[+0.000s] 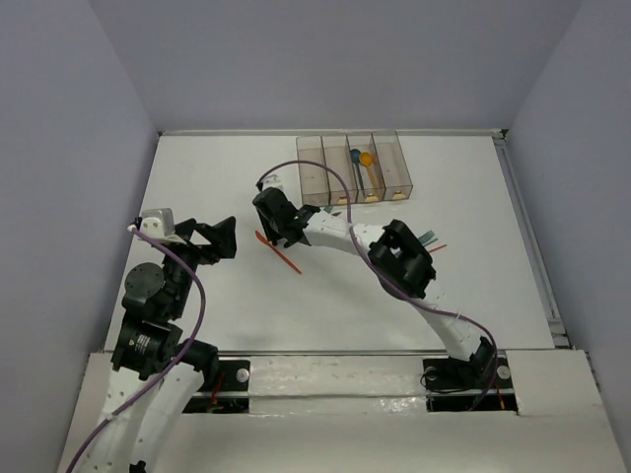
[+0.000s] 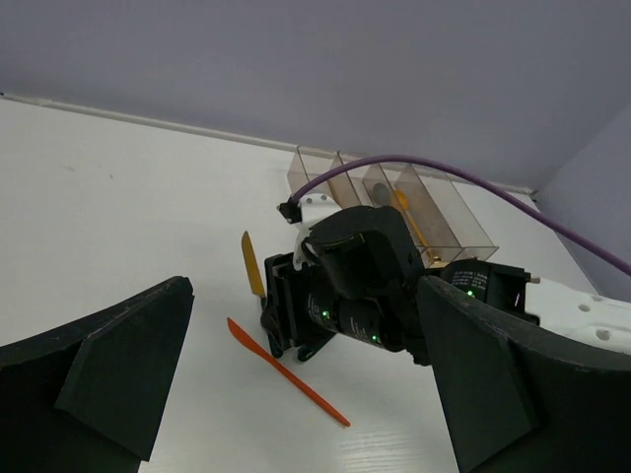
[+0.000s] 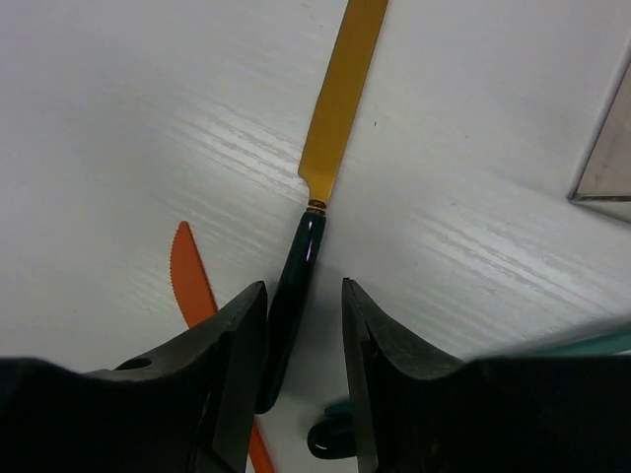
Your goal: Sort the eating utensils into containers
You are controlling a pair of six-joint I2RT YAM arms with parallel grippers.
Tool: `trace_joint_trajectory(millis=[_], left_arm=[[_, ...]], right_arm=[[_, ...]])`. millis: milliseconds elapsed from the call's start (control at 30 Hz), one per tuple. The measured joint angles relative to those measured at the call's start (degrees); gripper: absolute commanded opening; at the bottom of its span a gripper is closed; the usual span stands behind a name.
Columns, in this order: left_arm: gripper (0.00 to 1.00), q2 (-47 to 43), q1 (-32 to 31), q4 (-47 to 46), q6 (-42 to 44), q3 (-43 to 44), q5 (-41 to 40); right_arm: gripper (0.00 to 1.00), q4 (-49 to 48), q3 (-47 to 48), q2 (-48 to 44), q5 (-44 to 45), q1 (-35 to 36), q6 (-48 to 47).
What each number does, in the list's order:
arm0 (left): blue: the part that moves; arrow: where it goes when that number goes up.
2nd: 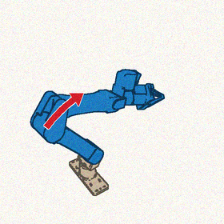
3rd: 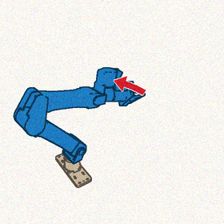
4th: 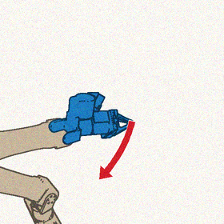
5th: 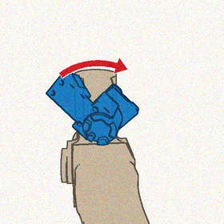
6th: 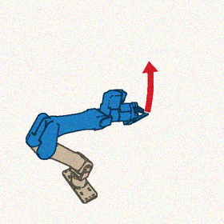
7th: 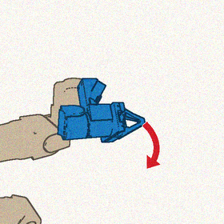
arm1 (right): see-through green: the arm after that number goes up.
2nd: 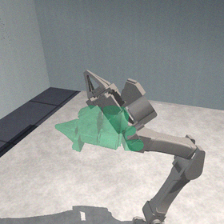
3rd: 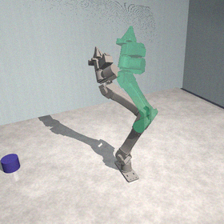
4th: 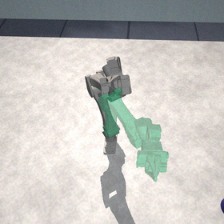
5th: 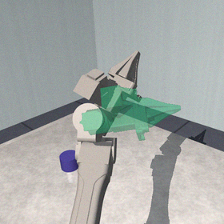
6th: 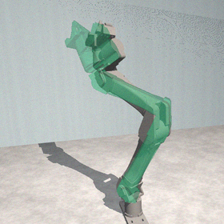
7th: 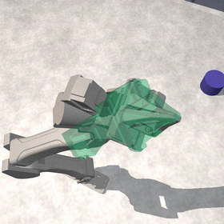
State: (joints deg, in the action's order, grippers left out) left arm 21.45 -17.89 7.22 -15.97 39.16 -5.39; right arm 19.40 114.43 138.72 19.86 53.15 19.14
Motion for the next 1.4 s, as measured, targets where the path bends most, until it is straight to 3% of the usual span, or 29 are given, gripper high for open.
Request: trace_joint_trajectory(millis=[100,200,467,767,900,1100,1233,1400], left_arm=[[0.99,-0.20,0.00,0.02,-0.02,0.00,0.04],[0.99,-0.24,0.00,0.07,-0.02,0.00,0.24],[0.99,-0.24,0.00,0.15,0.00,0.00,0.37],[0.99,-0.24,0.00,0.15,0.00,0.00,0.39],[0.99,-0.24,0.00,0.17,-0.02,0.00,0.39],[0.99,-0.24,0.00,0.28,-0.02,0.00,0.42],[0.99,-0.24,0.00,0.33,0.00,0.00,0.48],[0.99,-0.24,0.00,0.33,0.00,0.00,0.79]], right_arm=[[0.38,0.35,0.28,0.76,0.37,0.22,0.48],[0.30,0.55,0.50,1.14,1.31,0.33,0.96],[0.00,0.70,0.35,1.16,4.55,0.52,2.34],[0.00,-0.24,0.33,1.27,6.19,0.52,5.18],[0.00,-5.86,-3.91,-0.50,4.90,0.52,5.77],[0.00,-14.53,-13.62,-11.19,0.98,0.52,4.87],[0.00,-19.67,-14.12,-19.10,0.68,-0.17,4.46],[0.00,-21.38,-12.20,-20.96,0.96,-3.06,4.31]])
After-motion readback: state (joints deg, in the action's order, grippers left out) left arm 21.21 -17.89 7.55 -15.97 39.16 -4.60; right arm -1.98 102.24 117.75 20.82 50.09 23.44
